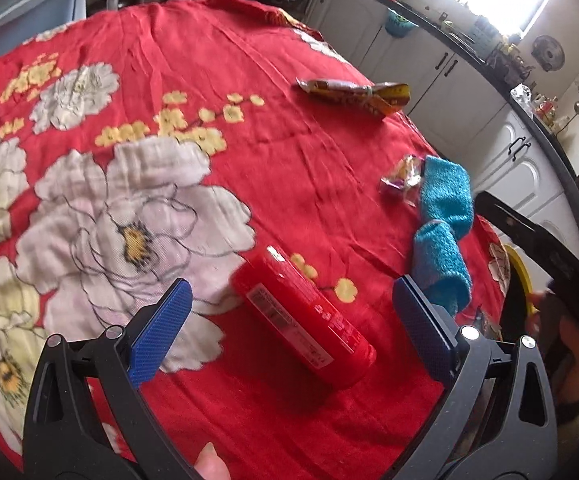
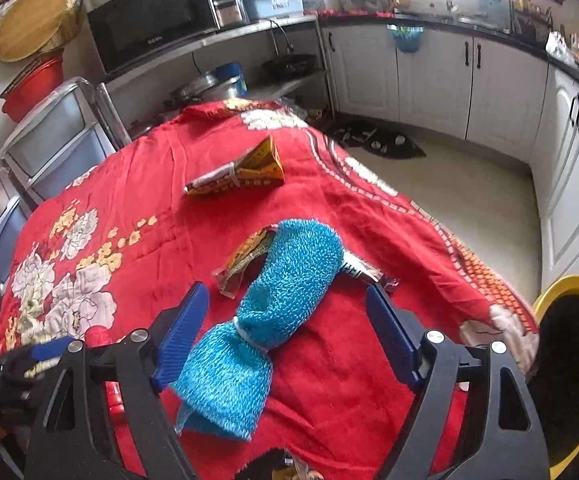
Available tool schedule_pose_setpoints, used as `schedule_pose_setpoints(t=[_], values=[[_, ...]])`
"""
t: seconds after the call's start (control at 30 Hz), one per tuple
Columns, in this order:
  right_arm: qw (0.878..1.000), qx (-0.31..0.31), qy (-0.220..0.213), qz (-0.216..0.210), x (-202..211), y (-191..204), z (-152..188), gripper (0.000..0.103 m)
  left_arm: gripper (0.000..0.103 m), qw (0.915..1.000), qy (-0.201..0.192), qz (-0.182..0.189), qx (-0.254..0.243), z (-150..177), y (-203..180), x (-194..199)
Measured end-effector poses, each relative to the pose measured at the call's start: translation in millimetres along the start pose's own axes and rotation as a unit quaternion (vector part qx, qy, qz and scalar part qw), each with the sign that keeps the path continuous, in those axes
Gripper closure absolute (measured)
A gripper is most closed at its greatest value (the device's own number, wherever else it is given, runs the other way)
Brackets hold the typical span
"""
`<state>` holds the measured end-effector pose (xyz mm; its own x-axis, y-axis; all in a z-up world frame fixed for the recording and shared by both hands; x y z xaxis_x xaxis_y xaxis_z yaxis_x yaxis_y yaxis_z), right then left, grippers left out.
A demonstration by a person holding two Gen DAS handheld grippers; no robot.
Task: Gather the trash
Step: 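Grasp the red cylindrical can with the left tool while the right tool grasps the blue scrubber, then carry the red can and blue scrubber over the yellow-rimmed bin with both tools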
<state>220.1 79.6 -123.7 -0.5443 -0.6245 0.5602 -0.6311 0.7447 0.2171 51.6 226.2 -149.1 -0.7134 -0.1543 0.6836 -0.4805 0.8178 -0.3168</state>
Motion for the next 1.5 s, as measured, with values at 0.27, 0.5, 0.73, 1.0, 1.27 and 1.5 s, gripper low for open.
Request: schedule_pose_setpoints(t=[0.27,0.5,0.73,1.0,1.27,1.5], values=[[0.996,-0.066,0.045,-0.024,-26,-9,14,0.039,0.036,0.9996,0.028,0.008,0.007,16,-10,-14],[0.993,-0.087,0.059,-0.051,-29,-5,19,0.065,0.046,0.9994,0.028,0.011,0.019,11,-5,-22],[0.994,-0.087,0.044,-0.059,-18,-2,15,0.075,0.064,0.9992,0.025,0.011,0.029,6,6,-26],[0.994,-0.081,0.026,-0.062,2,-1,9,0.08,0.072,0.9997,0.023,0.007,0.009,4,5,-25],[0.995,-0.074,0.005,-0.072,24,4,-1,0.083,0.075,0.9995,-0.008,0.028,-0.016,-8,-12,-6],[0.994,-0.065,-0.018,-0.082,46,11,-13,0.083,0.075,0.997,-0.042,0.046,-0.046,-22,-38,13]])
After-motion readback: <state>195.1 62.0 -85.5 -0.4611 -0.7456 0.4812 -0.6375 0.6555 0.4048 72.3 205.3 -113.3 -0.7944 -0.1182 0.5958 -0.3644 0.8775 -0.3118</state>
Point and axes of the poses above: each gripper's, at about its wrist camera, not at the fingertips, and x roughly against the way its jaws point, y to its left, z to its underside, the point moved 8 cm from there along -x, roughly the way its jaws point, and after that the axes turned 13 degrees about -y, right-handed, at the moved point
